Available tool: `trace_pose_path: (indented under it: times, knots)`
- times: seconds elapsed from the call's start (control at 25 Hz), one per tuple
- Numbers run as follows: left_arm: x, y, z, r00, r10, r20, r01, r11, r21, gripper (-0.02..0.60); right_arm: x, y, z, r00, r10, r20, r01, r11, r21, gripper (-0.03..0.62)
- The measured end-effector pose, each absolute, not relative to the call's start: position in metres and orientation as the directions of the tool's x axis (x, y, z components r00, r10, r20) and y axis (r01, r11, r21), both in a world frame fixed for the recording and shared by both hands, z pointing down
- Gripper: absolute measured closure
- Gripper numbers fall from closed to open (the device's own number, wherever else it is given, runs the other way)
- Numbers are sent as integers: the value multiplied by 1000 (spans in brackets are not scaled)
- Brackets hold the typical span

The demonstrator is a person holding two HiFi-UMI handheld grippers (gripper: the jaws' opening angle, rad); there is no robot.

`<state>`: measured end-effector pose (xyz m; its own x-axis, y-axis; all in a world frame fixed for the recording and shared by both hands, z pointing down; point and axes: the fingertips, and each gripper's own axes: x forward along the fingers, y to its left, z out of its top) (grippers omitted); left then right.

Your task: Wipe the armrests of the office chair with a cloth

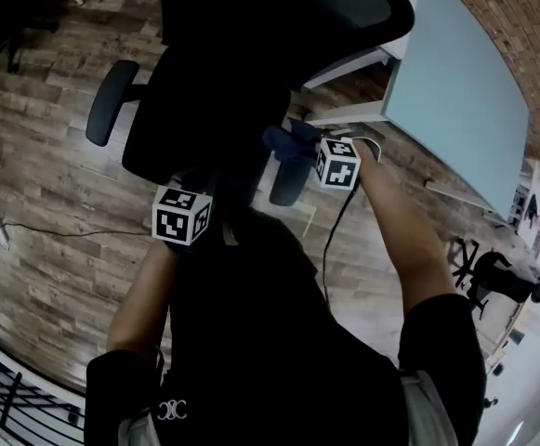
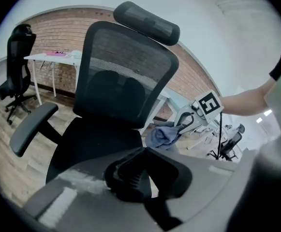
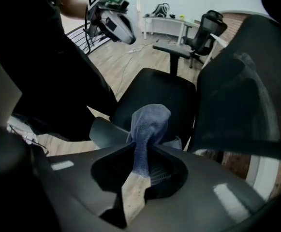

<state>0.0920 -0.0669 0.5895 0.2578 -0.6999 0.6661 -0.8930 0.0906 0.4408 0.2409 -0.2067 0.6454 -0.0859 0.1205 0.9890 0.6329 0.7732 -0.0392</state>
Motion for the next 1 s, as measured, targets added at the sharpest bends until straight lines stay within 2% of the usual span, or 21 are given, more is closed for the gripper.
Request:
trace_pose_path:
  times: [0.2, 0.36, 0.56, 0.72, 1.0]
  knots:
    - [117, -98, 576, 328, -682, 654, -900, -15, 435, 577, 281, -221, 613, -244, 49, 969, 374, 926, 47, 531]
    - [142, -120, 572, 375, -656, 655, -901, -94, 422, 577, 329, -239, 605, -267, -113, 957, 184, 969, 165, 531]
    - [173, -135, 564, 409, -628, 662, -901, -164, 401, 577, 374, -252, 598, -309, -301, 902, -39, 952, 304, 531]
    - [190, -138, 564, 411, -612, 675, -906, -192, 378, 577, 386, -244, 605, -353, -358, 864, -38, 929, 369, 531]
    - [206, -146, 573, 357, -583, 730, -932, -170, 321, 577, 385, -227, 649, -423, -323, 847, 121, 906, 406, 531]
